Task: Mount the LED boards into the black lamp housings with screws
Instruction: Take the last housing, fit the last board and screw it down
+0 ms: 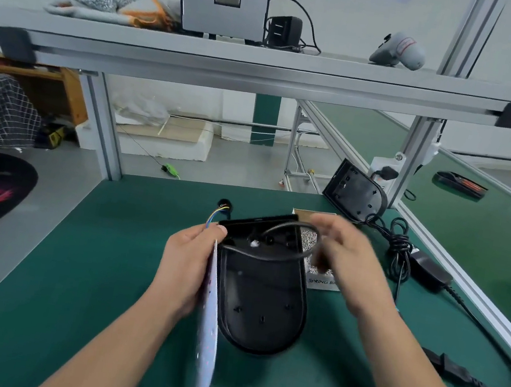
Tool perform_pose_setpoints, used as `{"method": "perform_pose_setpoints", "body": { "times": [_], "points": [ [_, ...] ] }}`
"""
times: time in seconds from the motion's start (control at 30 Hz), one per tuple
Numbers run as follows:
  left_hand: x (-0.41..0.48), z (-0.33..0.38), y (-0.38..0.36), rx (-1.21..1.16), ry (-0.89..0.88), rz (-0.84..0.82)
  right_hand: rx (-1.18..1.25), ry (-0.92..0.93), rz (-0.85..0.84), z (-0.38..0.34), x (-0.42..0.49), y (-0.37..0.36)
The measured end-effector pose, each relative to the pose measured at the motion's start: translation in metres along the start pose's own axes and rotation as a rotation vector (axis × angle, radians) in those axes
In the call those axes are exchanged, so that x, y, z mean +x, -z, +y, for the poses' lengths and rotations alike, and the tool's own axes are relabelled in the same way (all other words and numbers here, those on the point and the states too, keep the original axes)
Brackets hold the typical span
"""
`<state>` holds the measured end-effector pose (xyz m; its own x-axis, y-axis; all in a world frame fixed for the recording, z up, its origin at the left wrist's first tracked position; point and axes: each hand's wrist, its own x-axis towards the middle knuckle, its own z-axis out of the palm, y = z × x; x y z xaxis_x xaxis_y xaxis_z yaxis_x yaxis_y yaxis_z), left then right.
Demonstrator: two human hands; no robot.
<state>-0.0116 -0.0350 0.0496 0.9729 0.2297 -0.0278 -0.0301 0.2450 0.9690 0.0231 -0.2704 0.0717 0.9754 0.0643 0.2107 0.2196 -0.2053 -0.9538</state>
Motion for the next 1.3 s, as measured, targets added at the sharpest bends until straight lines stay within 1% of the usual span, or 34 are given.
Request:
{"method": "perform_pose_setpoints", "body": {
  "times": [0.07, 0.1, 0.13, 0.2, 0.27, 0.3, 0.33, 0.43, 0.47, 0.53, 0.57, 0.6, 0.63, 0.67, 0.73, 0.77, 0.8, 0.87, 0.93, 0.97, 1.0, 1.07, 1.1, 1.17, 1.23, 1.3],
  "points": [
    [-0.002, 0.002, -0.002, -0.038, 0.026, -0.048, 0.007, -0.046, -0.290, 0.004, -0.006, -0.008],
    [-0.003, 0.002, -0.003, -0.028, 0.023, -0.076, 0.025, -0.056, -0.379, 0.006, -0.009, -0.014],
    [-0.005, 0.002, -0.004, -0.012, 0.021, -0.101, 0.039, -0.066, -0.408, 0.007, -0.013, -0.021],
    [-0.008, 0.002, -0.003, -0.010, 0.012, -0.126, 0.040, -0.076, -0.407, 0.008, -0.017, -0.031],
    [-0.008, 0.002, 0.001, -0.054, 0.020, -0.123, 0.061, -0.051, -0.434, 0.008, -0.016, -0.034],
    [-0.008, 0.003, 0.004, -0.079, 0.030, -0.105, 0.069, -0.039, -0.416, 0.009, -0.014, -0.033],
    [-0.007, 0.005, 0.007, -0.089, 0.044, -0.070, 0.070, -0.032, -0.347, 0.010, -0.011, -0.030],
    [0.003, 0.008, 0.020, -0.086, 0.067, 0.126, 0.058, -0.032, 0.056, 0.011, 0.004, -0.006],
    [0.005, 0.009, 0.024, -0.103, 0.078, 0.162, 0.116, -0.034, 0.175, 0.011, 0.006, 0.004],
    [0.008, 0.008, 0.029, -0.120, 0.073, 0.196, 0.336, -0.056, 0.376, 0.013, 0.009, 0.021],
    [0.008, 0.006, 0.029, -0.099, 0.062, 0.189, 0.474, -0.068, 0.464, 0.015, 0.011, 0.028],
    [0.006, 0.006, 0.025, -0.065, 0.039, 0.145, 0.620, -0.064, 0.544, 0.017, 0.013, 0.034],
    [0.003, 0.004, 0.020, -0.034, -0.002, 0.065, 0.747, -0.041, 0.592, 0.018, 0.016, 0.037],
    [0.000, 0.002, 0.014, -0.002, -0.040, -0.010, 0.838, -0.011, 0.597, 0.017, 0.018, 0.037],
    [-0.004, -0.002, 0.004, 0.080, -0.071, -0.084, 0.908, 0.060, 0.521, 0.011, 0.021, 0.030],
    [-0.004, -0.004, 0.001, 0.118, -0.079, -0.104, 0.873, 0.107, 0.470, 0.008, 0.020, 0.026],
    [-0.004, -0.006, 0.001, 0.141, -0.092, -0.114, 0.772, 0.163, 0.424, 0.007, 0.018, 0.021],
    [-0.002, -0.008, 0.002, 0.169, -0.106, -0.103, 0.376, 0.315, 0.314, 0.005, 0.009, 0.011],
    [-0.001, -0.007, 0.003, 0.193, -0.112, -0.063, -0.004, 0.405, 0.101, 0.007, 0.001, -0.003],
    [-0.001, -0.008, 0.003, 0.200, -0.120, -0.053, -0.109, 0.401, -0.024, 0.009, -0.002, -0.009],
    [0.000, -0.007, 0.003, 0.199, -0.132, -0.046, -0.163, 0.365, -0.150, 0.011, -0.003, -0.013],
    [0.003, -0.008, 0.005, 0.187, -0.138, -0.025, -0.189, 0.214, -0.367, 0.014, -0.005, -0.017],
    [0.004, -0.007, 0.006, 0.173, -0.140, -0.014, -0.178, 0.147, -0.427, 0.013, -0.006, -0.019],
    [0.005, -0.005, 0.006, 0.147, -0.153, -0.017, -0.088, 0.097, -0.432, 0.012, -0.009, -0.022],
    [0.004, -0.007, 0.004, 0.165, -0.178, -0.024, 0.015, 0.101, -0.429, 0.012, -0.011, -0.026],
    [0.005, -0.010, 0.001, 0.196, -0.235, -0.004, 0.037, 0.104, -0.428, 0.013, -0.010, -0.033]
  ]
}}
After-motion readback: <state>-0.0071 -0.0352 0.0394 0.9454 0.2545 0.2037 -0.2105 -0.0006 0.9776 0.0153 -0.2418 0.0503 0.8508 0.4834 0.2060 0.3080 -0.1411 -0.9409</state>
